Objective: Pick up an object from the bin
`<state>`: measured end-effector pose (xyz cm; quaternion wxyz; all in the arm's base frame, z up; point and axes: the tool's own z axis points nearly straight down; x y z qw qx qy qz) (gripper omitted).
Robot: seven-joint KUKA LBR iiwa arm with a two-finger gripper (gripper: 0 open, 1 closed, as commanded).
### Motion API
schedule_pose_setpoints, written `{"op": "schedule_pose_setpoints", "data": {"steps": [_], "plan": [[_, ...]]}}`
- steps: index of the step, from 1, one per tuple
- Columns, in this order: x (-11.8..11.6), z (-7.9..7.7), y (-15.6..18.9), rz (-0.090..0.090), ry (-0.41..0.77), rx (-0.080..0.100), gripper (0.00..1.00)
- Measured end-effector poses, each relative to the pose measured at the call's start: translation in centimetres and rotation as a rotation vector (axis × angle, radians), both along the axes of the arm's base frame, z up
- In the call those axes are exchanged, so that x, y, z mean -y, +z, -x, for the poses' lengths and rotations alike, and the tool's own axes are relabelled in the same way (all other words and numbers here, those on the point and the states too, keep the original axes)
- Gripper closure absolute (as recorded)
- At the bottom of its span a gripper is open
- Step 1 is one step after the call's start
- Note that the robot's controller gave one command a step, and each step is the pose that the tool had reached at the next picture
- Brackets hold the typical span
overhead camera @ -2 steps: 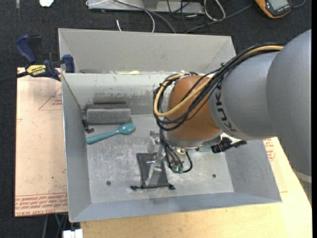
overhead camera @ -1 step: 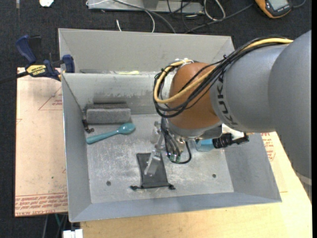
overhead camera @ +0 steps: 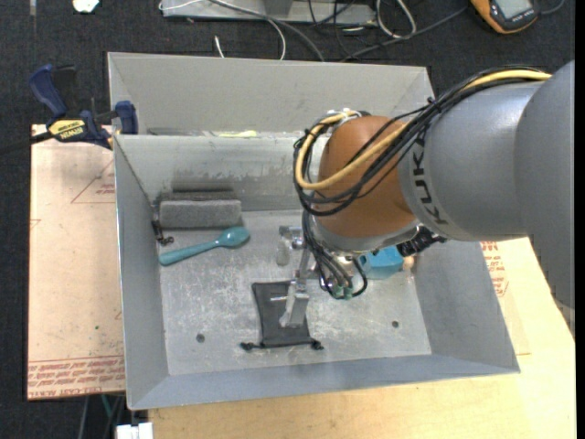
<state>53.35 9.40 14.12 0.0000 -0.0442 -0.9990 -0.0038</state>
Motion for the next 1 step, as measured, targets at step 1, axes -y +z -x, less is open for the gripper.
{"op": "schedule_pose_setpoints", "data": {"steps": [1], "plan": [[0.48,3.14,-2.36,-0.001,0.122,0.004,0.00]]}}
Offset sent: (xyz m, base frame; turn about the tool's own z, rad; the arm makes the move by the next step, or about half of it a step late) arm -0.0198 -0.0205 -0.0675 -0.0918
